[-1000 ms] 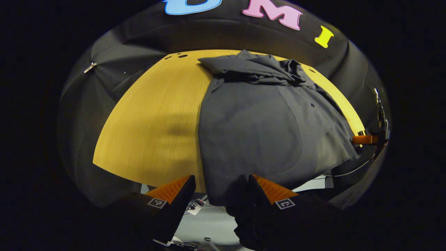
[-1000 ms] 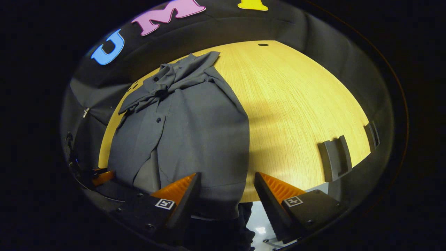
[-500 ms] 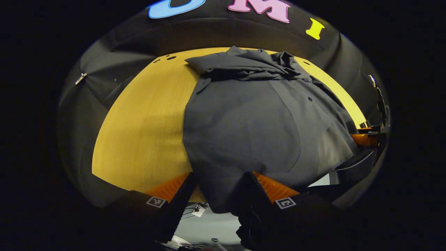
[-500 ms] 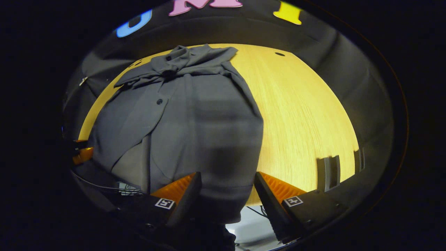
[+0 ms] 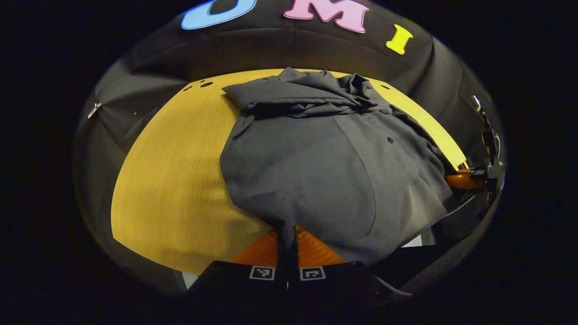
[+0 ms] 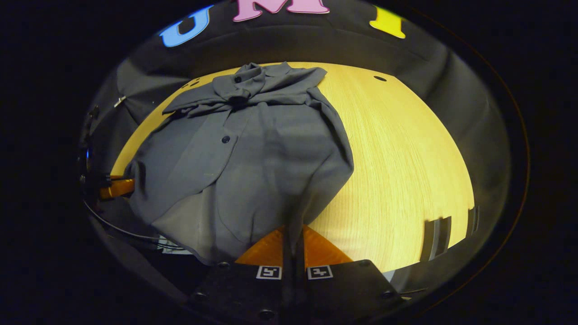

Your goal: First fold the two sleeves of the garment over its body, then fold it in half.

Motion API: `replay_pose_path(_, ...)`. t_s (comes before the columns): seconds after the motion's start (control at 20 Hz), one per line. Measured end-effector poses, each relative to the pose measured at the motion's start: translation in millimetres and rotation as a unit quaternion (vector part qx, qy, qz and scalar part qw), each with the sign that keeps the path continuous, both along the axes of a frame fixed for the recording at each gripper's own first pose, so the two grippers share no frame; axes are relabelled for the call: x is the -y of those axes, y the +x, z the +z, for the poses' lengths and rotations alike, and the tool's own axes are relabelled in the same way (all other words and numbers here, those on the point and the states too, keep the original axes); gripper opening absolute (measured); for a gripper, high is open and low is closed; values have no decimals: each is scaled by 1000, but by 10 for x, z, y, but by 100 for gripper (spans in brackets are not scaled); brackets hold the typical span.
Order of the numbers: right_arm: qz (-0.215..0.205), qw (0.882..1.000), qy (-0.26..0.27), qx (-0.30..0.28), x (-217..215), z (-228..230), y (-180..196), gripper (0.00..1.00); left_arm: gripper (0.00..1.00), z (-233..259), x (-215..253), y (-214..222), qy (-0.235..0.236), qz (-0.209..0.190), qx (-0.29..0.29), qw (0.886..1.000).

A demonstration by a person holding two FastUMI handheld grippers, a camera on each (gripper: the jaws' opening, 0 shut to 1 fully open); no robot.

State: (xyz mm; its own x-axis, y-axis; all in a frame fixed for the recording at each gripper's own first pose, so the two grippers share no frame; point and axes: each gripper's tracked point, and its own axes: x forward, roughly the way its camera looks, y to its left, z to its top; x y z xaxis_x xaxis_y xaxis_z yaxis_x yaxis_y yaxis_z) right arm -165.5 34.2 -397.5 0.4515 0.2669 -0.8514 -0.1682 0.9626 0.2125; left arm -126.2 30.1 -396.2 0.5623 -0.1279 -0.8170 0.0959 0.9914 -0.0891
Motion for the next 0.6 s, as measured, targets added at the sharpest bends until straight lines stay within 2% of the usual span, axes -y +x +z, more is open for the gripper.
replay_pose_path(0.2, -50, 998, 28, 34, 129, 335, 263, 6, 6, 365, -99, 191, -22, 28, 30, 999)
replay_pose_path(0.35, -62, 995, 43, 65, 176, 610, 543, 6, 6, 761, -137, 475, -42, 52, 71, 995)
replay_pose_path(0.6, -86, 984, 75, 135, 181, 1169, 1229, 6, 6, 1382, -189, 1067, -58, 67, 140, 986)
